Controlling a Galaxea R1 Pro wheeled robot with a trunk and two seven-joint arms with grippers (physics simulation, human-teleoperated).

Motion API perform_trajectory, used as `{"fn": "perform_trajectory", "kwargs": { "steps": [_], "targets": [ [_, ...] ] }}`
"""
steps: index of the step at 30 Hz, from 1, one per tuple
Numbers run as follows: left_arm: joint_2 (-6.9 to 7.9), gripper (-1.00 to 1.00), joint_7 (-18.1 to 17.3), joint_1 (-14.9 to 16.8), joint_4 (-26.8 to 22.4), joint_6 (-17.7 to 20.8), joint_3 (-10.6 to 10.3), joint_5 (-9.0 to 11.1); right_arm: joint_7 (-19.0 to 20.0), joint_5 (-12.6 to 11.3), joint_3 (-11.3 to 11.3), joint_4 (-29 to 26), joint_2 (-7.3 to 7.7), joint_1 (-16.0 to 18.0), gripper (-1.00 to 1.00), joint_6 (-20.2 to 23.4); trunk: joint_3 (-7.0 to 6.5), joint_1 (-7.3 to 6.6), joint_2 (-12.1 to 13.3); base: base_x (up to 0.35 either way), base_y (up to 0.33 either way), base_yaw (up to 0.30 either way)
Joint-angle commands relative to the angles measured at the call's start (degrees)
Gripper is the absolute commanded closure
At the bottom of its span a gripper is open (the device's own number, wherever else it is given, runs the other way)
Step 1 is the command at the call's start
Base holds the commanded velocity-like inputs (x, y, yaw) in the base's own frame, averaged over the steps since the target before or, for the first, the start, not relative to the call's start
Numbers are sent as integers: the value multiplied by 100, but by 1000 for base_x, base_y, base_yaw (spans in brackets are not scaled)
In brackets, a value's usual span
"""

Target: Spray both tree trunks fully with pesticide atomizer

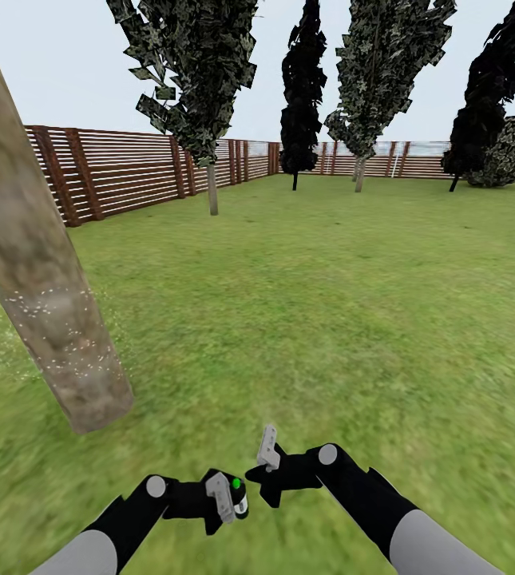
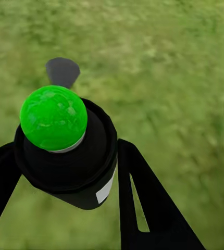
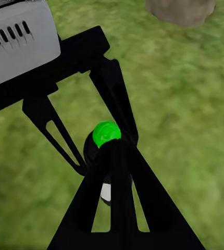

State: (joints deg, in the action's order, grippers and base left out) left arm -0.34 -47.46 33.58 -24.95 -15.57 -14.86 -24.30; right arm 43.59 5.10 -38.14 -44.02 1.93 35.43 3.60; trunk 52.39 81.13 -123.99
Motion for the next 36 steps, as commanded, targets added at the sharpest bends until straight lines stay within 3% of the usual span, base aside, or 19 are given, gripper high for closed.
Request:
{"fn": "perform_trajectory", "kwargs": {
  "steps": [1,5,14,16,18,31,33,35,36],
  "targets": [
    [-13,100,-2,0,-1,0,-1,4,0,0,0,-1,0,0,100,0,0,0,0,0,0,0],
    [-67,100,-301,-1,-1,18,3,7,0,0,0,-2,0,-1,100,0,0,0,0,0,0,0],
    [-70,100,-317,-1,-73,27,10,27,0,0,0,6,0,-1,100,0,0,0,0,0,0,0],
    [-64,100,-322,-1,-75,11,-10,248,0,0,0,7,0,-1,100,0,0,0,0,0,0,0],
    [-56,100,-326,-1,-71,-6,-25,343,0,0,0,7,0,-1,100,0,0,0,0,0,0,0],
    [-58,100,-334,-1,-67,9,-27,349,0,0,0,7,0,-1,100,0,0,0,0,0,0,0],
    [-2,100,-320,33,-47,47,-61,292,0,0,0,-1,0,-1,100,0,0,0,0,0,0,0],
    [176,100,-311,63,6,54,-73,198,0,0,0,-13,0,-1,100,0,0,0,0,0,0,0],
    [329,100,-304,66,19,84,-74,47,0,0,0,-23,0,-1,100,4,0,0,0,0,0,0]
  ]
}}
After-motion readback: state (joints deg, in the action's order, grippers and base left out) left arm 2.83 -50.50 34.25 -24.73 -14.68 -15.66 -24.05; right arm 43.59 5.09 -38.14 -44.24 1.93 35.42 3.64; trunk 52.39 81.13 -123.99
